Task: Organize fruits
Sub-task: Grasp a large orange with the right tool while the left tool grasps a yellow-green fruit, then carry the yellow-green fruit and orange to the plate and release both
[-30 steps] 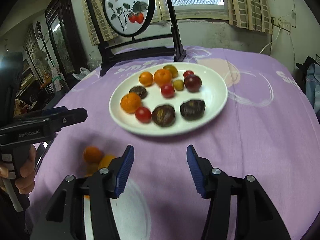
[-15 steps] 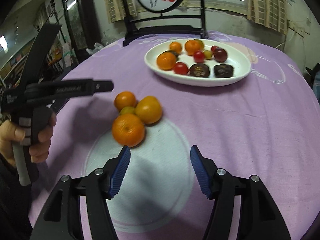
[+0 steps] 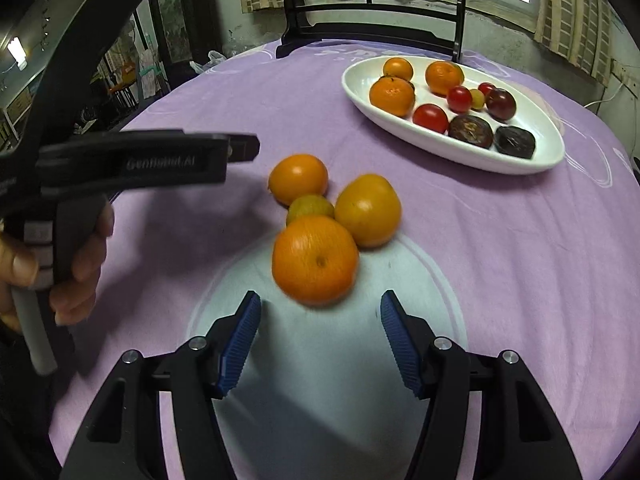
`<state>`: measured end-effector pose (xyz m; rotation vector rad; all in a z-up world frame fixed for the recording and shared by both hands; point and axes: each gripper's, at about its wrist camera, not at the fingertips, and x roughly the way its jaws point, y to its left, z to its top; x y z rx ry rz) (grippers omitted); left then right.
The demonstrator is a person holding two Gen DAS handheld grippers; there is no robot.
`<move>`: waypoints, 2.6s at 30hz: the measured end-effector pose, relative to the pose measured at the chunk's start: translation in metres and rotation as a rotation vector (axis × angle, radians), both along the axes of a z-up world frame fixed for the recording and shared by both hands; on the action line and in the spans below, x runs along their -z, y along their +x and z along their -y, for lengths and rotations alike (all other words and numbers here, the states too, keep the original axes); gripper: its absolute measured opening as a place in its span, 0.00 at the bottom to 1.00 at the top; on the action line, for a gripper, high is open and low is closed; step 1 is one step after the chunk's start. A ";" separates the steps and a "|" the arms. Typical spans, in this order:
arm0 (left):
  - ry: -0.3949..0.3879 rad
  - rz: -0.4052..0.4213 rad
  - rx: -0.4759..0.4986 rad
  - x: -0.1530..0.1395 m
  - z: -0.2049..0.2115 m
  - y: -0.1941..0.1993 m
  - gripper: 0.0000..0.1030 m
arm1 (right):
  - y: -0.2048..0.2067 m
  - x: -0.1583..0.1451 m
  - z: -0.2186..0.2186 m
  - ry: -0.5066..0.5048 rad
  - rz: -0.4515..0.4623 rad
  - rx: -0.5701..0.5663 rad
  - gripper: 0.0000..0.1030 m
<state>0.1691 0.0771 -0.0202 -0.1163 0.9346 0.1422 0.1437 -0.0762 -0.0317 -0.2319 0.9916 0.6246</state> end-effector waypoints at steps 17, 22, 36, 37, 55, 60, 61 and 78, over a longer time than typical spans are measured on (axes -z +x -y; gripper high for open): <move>-0.024 -0.034 0.026 0.009 0.006 0.002 0.84 | 0.023 -0.014 0.053 0.146 -0.020 0.124 0.42; -0.012 -0.032 0.038 0.009 0.011 -0.001 0.84 | 0.027 -0.012 0.083 0.174 -0.029 0.181 0.42; -0.053 -0.025 0.163 0.011 0.063 -0.030 0.82 | 0.030 -0.010 0.092 0.091 0.007 0.219 0.42; -0.034 -0.020 0.166 0.011 0.070 -0.031 0.76 | 0.029 -0.010 0.092 0.086 0.011 0.218 0.42; 0.038 -0.036 0.184 0.022 0.109 -0.006 0.37 | 0.023 -0.013 0.089 0.066 0.026 0.206 0.42; 0.028 -0.034 0.175 0.022 0.110 -0.013 0.26 | 0.022 -0.014 0.091 0.075 0.027 0.206 0.42; 0.018 -0.040 0.171 0.021 0.108 -0.016 0.26 | 0.022 -0.015 0.091 0.076 0.028 0.206 0.42; -0.031 0.027 0.234 -0.027 0.092 -0.032 0.25 | 0.027 -0.023 0.098 0.135 0.041 0.227 0.42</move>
